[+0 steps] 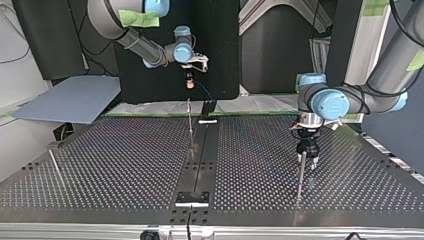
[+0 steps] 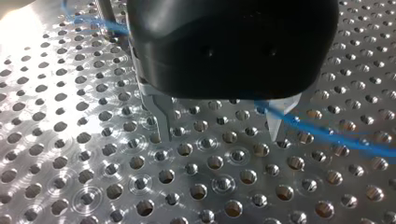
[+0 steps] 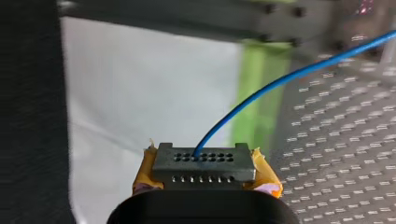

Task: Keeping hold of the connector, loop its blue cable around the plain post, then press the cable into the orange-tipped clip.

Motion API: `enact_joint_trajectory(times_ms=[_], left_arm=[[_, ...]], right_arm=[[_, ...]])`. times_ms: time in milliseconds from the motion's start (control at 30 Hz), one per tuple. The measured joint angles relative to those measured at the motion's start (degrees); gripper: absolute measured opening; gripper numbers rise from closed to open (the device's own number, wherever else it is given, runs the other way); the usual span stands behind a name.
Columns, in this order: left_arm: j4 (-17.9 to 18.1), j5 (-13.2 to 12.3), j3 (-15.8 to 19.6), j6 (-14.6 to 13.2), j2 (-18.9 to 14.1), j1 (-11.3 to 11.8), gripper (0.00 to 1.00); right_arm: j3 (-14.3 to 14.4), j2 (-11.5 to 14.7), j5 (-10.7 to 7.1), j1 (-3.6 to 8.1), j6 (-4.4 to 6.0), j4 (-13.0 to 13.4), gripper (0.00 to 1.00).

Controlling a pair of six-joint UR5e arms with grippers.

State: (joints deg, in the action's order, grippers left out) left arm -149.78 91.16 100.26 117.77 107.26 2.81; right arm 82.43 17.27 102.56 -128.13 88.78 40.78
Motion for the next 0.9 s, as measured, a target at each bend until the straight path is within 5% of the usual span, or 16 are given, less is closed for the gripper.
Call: enact_joint_trajectory(times_ms=[467,700,900], left_arm=[[0.0,0.0,0.0,0.1,0.0,0.0,0.98],[0.0,0.0,0.0,0.2,0.0,0.0,0.98],[0.0,-0.1,0.0,0.3,0.0,0.0,0.98]], right_arm=[[6.6,-7.2,3.47,0.82,-0.5,6.1,0.0],[10.6,-4.6,4.94,1.42,-1.05,10.1,0.0],[13.9,-1.3,5.34,1.18,-1.21,10.3,0.0]])
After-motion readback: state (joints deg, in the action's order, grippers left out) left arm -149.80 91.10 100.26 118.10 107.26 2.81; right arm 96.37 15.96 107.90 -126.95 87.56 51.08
